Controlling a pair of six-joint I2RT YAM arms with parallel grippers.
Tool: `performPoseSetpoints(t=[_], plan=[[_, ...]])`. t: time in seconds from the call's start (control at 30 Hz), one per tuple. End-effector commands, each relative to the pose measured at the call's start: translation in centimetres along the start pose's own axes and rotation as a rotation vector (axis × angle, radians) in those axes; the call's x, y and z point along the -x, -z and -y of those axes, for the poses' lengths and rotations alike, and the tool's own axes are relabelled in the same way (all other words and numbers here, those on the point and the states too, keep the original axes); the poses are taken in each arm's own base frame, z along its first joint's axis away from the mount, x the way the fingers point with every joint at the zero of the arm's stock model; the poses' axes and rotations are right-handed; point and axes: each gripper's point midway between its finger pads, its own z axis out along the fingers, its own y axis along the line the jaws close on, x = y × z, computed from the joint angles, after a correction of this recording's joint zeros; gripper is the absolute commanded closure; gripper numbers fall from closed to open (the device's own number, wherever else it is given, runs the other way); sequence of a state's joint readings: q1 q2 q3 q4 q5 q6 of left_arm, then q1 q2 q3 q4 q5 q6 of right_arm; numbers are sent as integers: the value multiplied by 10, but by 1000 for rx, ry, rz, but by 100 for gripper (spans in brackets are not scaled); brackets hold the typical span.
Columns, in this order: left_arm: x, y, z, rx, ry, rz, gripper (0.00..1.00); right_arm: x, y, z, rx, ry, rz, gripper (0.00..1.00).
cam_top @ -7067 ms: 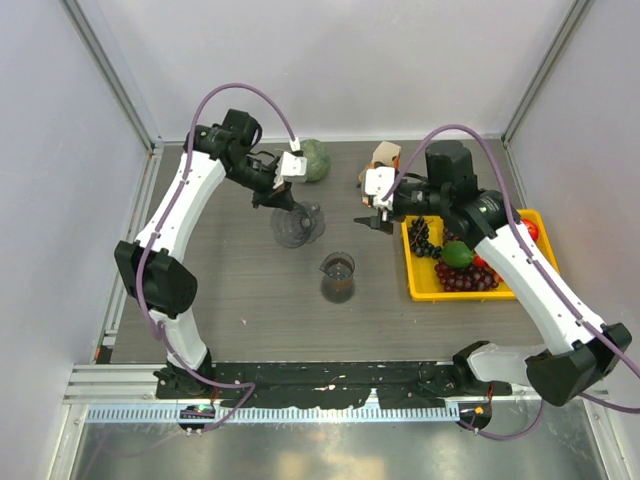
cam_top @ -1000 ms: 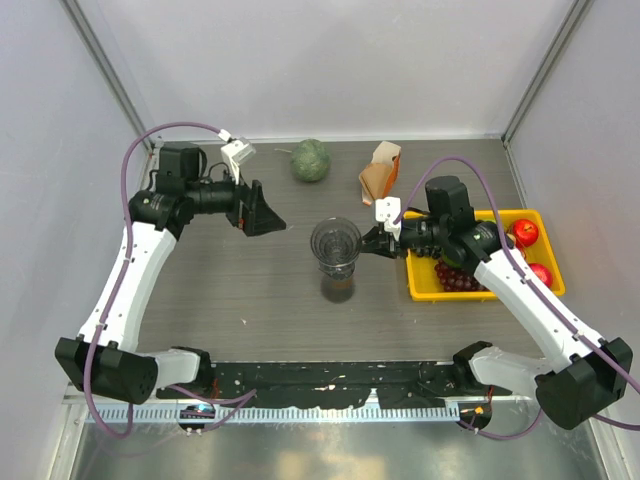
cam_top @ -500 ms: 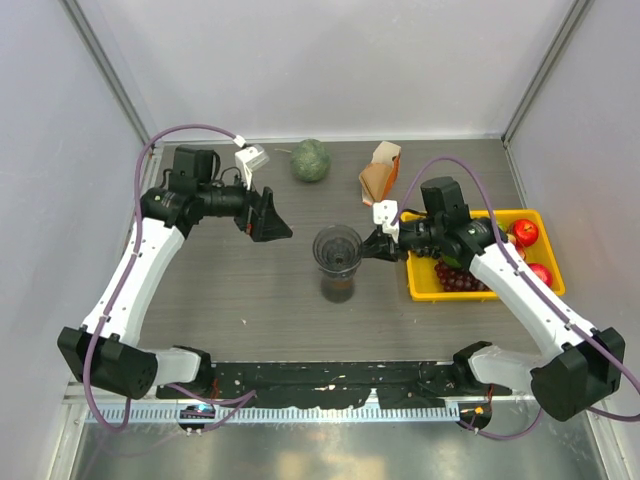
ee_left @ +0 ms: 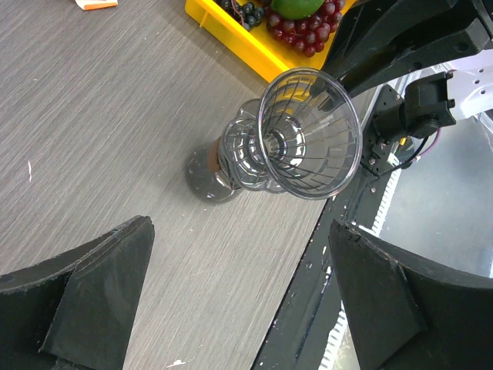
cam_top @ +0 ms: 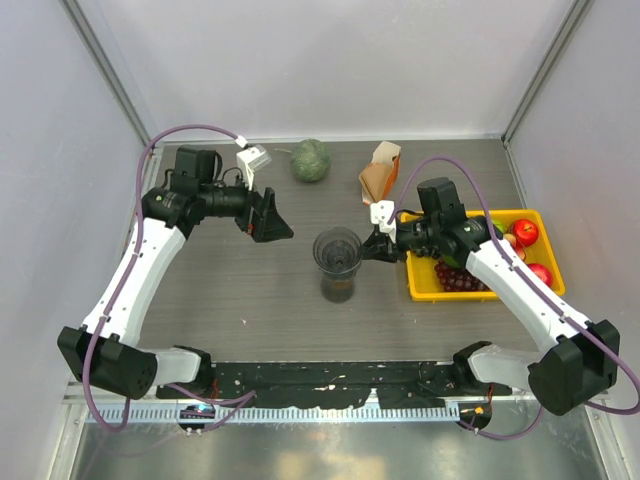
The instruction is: Place the coffee filter in the dripper
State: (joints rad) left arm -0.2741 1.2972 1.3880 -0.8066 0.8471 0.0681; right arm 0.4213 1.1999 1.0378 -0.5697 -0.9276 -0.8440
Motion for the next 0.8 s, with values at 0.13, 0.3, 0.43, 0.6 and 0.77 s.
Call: performPoseSetpoints(t=[0.13, 0.3, 0.43, 0.6, 0.77], plan=[[8, 2, 5, -3, -26, 12, 0, 4, -2, 3, 8, 32, 26, 95], [8, 1, 7, -9, -25, 10, 1, -1, -5, 4, 5, 23, 21, 95], [5, 0, 7, -11, -19, 4, 0, -6, -6, 3, 6, 21, 11, 93], [4, -1, 7, -11, -15, 0, 0, -6, -7, 5, 7, 14, 12, 92], [4, -1, 7, -14, -13, 1, 1, -3, -8, 7, 5, 15, 23, 92]])
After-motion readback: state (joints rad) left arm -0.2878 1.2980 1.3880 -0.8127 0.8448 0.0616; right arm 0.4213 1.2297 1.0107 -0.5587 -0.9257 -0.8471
